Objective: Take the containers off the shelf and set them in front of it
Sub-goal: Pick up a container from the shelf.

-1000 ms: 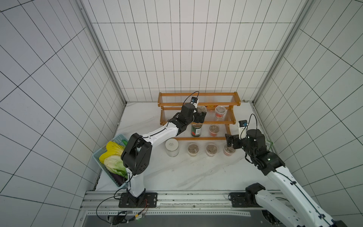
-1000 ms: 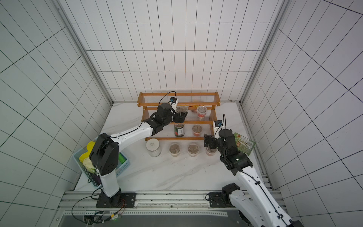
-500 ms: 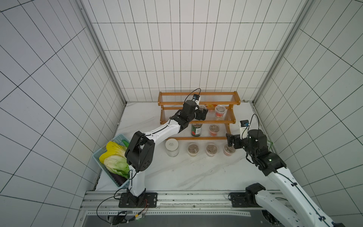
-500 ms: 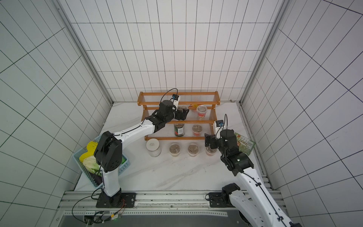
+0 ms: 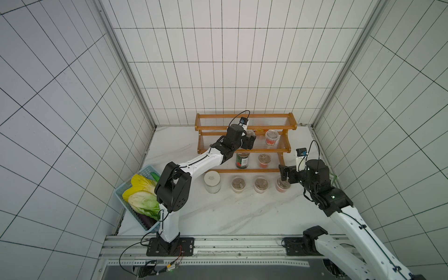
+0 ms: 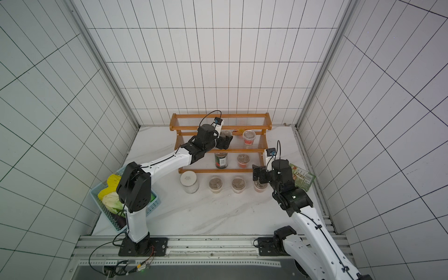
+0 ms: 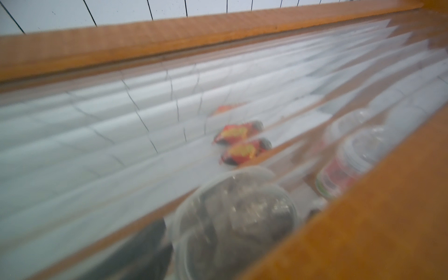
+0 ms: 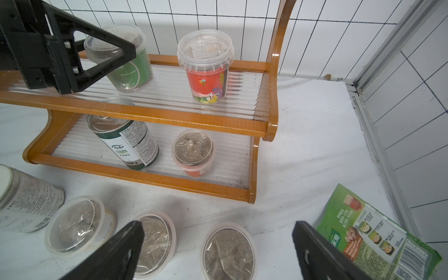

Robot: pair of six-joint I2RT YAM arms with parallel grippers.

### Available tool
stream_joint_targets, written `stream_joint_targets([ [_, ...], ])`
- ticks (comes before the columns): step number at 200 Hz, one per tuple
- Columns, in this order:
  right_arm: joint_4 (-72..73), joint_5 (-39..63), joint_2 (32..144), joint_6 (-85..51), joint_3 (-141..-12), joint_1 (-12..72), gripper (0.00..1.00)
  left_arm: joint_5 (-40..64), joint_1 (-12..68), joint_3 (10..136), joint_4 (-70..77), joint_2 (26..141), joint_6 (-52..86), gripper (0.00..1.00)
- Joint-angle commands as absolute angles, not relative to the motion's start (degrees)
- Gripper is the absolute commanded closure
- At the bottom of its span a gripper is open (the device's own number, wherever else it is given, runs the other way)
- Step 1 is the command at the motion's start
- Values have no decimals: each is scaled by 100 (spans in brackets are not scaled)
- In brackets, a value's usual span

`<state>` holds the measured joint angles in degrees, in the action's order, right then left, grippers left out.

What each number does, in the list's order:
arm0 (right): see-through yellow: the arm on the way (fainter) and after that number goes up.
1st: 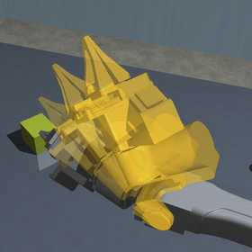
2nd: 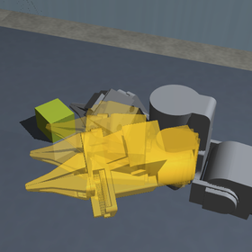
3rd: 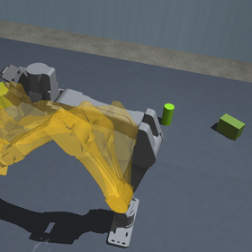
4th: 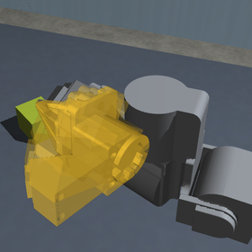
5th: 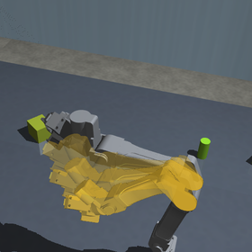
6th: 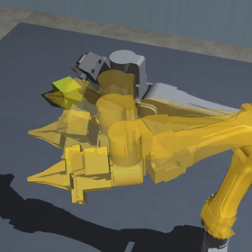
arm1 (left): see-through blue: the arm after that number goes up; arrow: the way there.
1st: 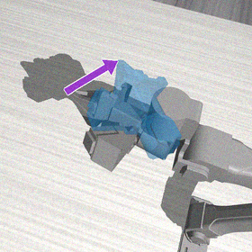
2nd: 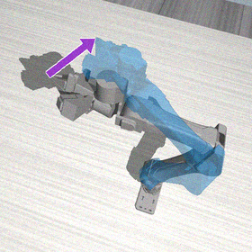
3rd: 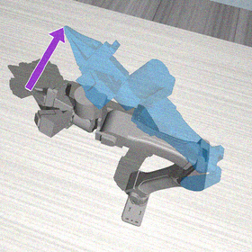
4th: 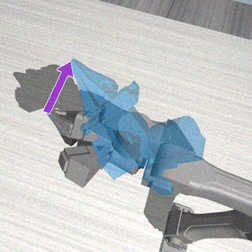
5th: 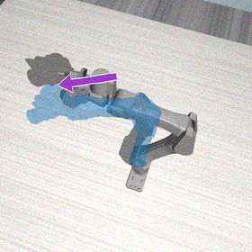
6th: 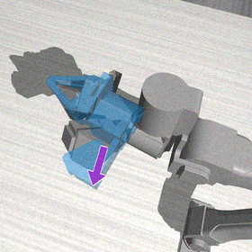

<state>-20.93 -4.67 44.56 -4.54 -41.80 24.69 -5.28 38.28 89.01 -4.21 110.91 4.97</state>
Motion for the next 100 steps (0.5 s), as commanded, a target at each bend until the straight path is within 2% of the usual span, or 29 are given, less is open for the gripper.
stream_joint_targets([
  [1, -2145, -426, 4473, -431, -4341, 2390, 1, -711, 3836, 8877, -809, 11424, 385, 12],
  [49, -2116, -431, 4491, -442, -4342, 2382, 1, -789, 3892, 8842, -809, 11382, 268, 24],
  [100, -2087, -439, 4470, -477, -4304, 2380, 1, -821, 3945, 8750, -809, 11194, 189, 26],
])
